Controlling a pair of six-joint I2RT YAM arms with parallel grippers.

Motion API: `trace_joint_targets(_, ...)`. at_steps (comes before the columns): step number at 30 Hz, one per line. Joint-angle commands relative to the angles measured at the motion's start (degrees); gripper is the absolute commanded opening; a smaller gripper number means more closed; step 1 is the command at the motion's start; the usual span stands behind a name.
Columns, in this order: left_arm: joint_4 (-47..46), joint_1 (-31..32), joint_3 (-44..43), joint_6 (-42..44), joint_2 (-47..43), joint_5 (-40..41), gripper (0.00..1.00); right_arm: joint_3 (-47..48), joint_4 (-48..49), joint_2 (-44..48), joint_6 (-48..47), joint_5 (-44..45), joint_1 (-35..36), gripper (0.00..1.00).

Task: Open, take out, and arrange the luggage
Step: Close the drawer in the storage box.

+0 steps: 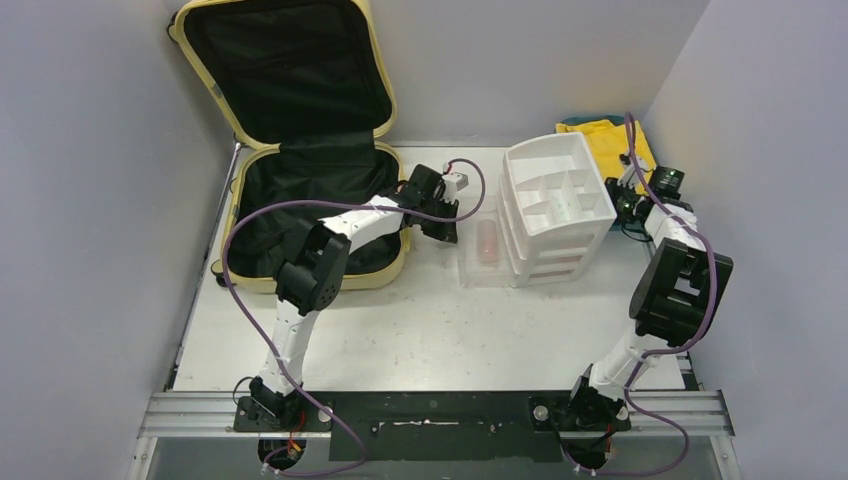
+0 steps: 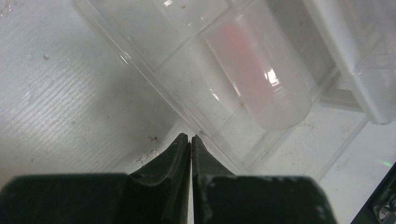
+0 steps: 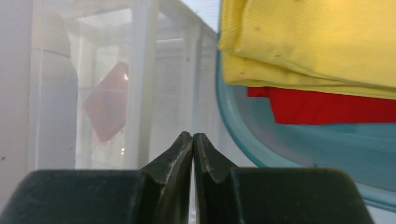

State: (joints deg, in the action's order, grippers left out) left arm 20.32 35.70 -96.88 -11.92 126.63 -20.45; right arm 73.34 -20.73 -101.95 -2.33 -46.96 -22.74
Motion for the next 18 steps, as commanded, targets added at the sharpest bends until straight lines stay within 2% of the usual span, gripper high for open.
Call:
trace_joint_targets(1,-8.7,0.13,0.27,-6.6,0.15,-5.78,0.05,-1.47,4.93,-1.1,2.12,-4.93,2.43,0.08)
trace_joint_targets(9,-14.43,0.81,-1.16,-13.08,2.87,-8.75,0.05,-4.55,10.06,-1.67,6.56,-7.48,5.87,0.08)
trace_joint_targets(18,-16.76,1.3,-4.79,-15.52,6.65,-9.08,0.07,-7.09,14.11,-0.76,10.08,-9.58,7.59,0.08)
